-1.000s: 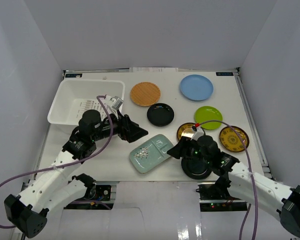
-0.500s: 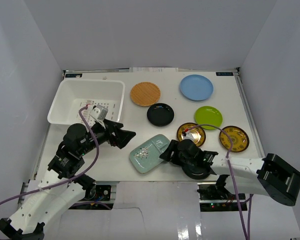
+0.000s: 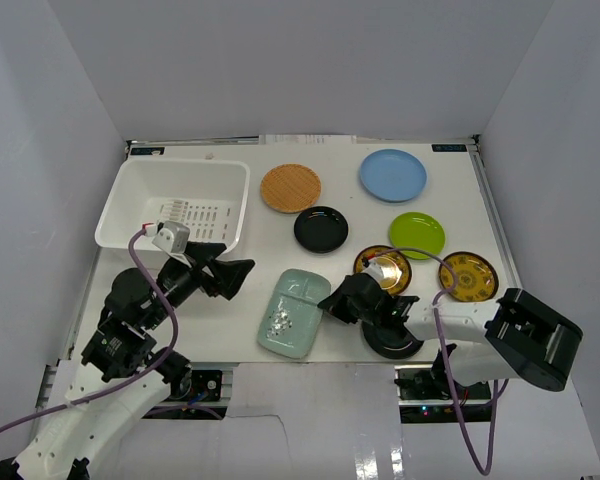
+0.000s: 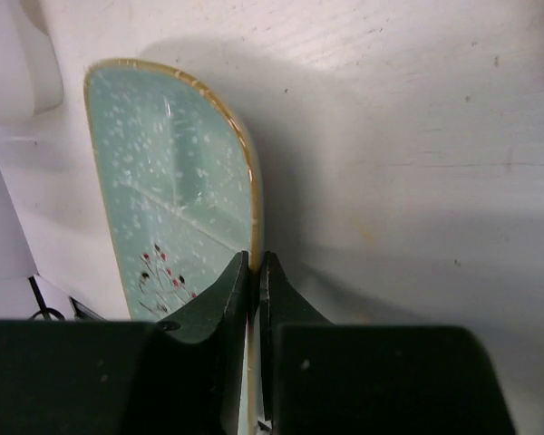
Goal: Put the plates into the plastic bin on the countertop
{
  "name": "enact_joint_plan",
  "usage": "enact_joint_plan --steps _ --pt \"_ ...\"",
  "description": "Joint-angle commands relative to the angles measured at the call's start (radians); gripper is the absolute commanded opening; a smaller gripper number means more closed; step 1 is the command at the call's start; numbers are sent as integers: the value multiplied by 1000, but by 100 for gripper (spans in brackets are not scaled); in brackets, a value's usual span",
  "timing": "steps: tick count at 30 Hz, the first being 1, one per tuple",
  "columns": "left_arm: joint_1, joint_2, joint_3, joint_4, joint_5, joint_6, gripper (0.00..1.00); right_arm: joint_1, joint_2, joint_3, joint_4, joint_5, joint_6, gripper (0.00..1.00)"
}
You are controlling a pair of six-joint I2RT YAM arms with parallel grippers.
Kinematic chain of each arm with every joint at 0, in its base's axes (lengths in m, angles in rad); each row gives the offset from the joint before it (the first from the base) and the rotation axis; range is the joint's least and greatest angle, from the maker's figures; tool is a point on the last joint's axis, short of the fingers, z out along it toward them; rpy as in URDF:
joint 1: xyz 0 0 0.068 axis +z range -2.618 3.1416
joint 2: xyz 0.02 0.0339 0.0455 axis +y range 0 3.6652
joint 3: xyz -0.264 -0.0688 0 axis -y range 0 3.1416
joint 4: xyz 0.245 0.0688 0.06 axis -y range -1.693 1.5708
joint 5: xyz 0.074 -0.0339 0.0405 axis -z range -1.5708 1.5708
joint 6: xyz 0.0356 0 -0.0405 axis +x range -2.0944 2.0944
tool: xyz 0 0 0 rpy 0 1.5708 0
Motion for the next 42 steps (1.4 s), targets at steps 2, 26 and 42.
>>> enact_joint_plan --steps 2,26,42 --pt "-2 8 5 -2 -22 -3 98 12 -62 6 -47 97 -27 8" --pt "-2 51 438 76 -77 -65 98 -133 459 1371 65 -20 -600 8" --pt "-2 60 289 77 -64 -121 98 -96 1067 1978 22 -136 -567 8"
